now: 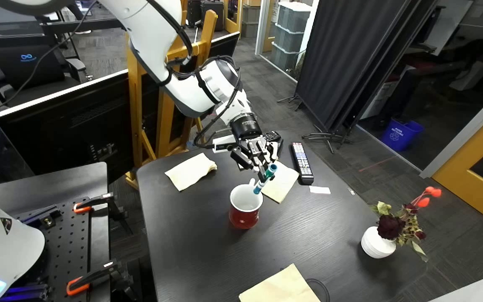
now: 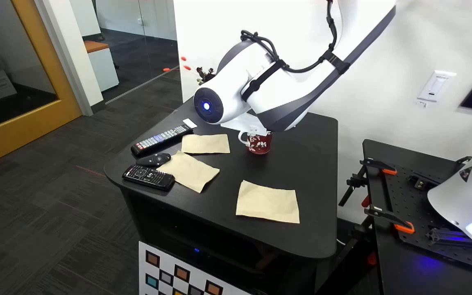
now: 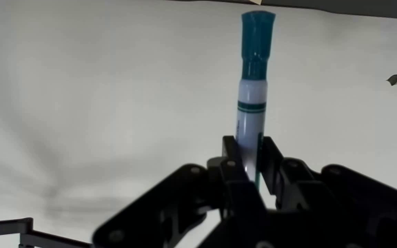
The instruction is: Pick the marker and put it in the cup
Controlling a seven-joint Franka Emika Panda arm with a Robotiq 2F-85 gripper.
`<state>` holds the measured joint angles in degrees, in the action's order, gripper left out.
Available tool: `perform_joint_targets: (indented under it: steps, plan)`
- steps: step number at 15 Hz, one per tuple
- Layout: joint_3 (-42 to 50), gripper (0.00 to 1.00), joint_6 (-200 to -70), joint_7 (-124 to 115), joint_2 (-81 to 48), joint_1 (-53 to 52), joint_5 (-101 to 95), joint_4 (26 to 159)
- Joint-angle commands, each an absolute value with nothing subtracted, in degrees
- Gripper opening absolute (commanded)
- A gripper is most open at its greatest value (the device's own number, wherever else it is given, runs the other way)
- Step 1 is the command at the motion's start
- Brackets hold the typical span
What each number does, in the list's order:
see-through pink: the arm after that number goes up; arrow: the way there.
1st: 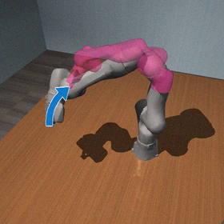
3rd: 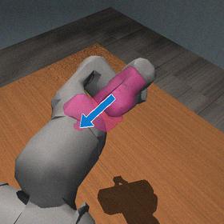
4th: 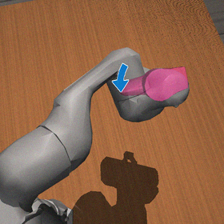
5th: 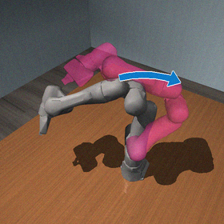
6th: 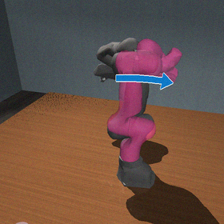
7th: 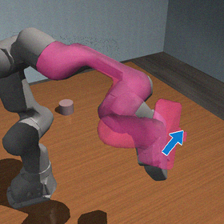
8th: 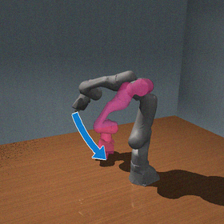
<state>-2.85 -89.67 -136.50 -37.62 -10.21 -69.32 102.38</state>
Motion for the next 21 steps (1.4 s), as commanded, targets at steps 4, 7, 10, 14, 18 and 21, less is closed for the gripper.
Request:
perform_joint_targets:
  steps: [4, 7, 10, 14, 18, 21]
  plan:
    - [-3.6, 0.05, -90.8, -134.9, -39.2, -9.6, -68.4, 100.4]
    - [-4.1, 0.05, -91.7, -134.1, -39.4, -9.3, -67.6, 100.6]
    - [-4.1, 0.05, -92.3, -133.3, -39.8, -9.5, -67.0, 100.5]
    - [-4.3, 0.05, -92.2, -131.9, -40.3, -9.6, -66.0, 100.4]
    - [-4.4, 0.05, -92.6, -129.0, -40.7, -9.6, -64.3, 100.5]
    - [-4.2, 0.05, -92.4, -127.8, -41.4, -9.8, -63.2, 100.1]
